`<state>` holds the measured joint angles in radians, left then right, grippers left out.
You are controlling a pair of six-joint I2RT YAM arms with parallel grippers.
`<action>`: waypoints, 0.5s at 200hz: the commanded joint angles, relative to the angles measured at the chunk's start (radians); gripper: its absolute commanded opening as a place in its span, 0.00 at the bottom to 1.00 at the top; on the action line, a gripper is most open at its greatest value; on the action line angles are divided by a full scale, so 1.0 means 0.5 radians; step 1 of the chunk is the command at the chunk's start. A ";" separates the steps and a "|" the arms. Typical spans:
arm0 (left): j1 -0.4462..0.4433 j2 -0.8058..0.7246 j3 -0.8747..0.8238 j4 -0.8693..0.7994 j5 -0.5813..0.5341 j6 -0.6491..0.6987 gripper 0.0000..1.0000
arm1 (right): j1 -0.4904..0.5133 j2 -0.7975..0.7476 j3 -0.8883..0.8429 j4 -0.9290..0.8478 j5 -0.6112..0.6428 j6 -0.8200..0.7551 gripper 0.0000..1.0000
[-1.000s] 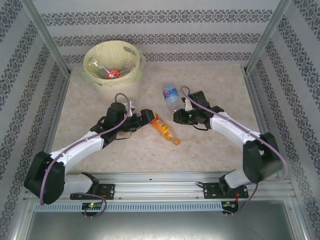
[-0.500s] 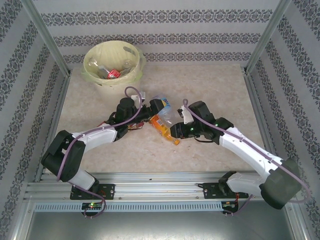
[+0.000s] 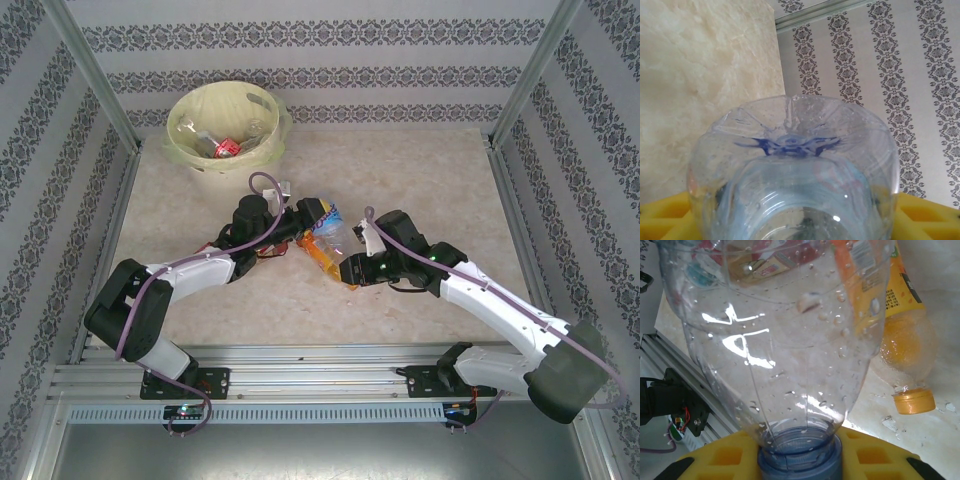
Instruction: Put the plastic bottles in the bin
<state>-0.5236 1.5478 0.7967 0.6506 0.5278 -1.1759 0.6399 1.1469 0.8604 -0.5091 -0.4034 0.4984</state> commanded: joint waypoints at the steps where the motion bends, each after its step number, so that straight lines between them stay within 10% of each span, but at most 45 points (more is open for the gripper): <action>1: -0.021 -0.080 0.117 -0.001 0.082 0.048 0.63 | 0.026 -0.030 0.000 -0.013 0.082 0.033 0.33; 58: -0.016 -0.248 0.455 -0.721 0.023 0.466 0.63 | 0.020 -0.238 0.032 -0.041 0.169 0.055 0.82; 100: 0.023 -0.231 1.034 -1.460 -0.051 0.941 0.66 | -0.018 -0.419 0.166 -0.014 0.219 0.123 0.98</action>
<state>-0.5232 1.4525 1.1645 0.1864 0.5285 -0.9100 0.6392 0.9863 0.8791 -0.5274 -0.3237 0.5335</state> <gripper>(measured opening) 0.658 0.974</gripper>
